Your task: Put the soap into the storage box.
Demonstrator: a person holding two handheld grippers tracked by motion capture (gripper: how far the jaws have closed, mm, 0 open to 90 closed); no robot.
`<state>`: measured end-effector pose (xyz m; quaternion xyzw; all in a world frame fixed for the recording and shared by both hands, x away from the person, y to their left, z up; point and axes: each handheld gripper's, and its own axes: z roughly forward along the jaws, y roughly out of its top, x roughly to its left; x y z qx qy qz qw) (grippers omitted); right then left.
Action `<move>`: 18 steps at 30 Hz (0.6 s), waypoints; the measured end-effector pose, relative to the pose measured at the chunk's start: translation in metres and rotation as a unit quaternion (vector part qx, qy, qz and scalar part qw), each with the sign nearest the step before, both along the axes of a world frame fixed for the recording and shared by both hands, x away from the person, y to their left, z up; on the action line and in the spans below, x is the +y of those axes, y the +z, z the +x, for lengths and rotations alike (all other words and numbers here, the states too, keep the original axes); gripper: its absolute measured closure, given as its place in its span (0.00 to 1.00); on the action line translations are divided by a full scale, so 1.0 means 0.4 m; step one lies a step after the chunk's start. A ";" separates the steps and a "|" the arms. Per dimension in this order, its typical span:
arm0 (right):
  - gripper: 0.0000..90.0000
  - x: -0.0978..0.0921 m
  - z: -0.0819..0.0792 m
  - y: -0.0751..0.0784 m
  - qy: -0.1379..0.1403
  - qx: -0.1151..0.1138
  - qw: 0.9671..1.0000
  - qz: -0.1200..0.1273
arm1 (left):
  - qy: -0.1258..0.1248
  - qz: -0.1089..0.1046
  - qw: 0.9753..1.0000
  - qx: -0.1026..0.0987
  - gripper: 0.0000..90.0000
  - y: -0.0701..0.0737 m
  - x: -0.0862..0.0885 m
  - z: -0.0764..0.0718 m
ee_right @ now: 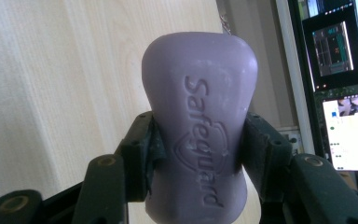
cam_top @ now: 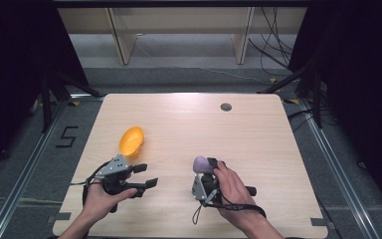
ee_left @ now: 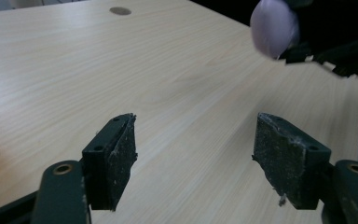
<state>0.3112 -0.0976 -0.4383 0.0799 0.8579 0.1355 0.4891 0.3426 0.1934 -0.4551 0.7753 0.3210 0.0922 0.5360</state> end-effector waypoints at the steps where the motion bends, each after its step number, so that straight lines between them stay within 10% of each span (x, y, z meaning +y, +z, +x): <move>1: 0.56 0.000 0.001 -0.003 0.011 -0.001 1.000 -0.011 | -0.004 -0.003 1.000 0.001 0.32 0.006 -0.007 0.004; 18: 0.56 0.041 -0.019 -0.010 0.028 -0.020 0.999 -0.014 | -0.057 -0.006 0.998 0.016 0.37 0.062 -0.130 0.066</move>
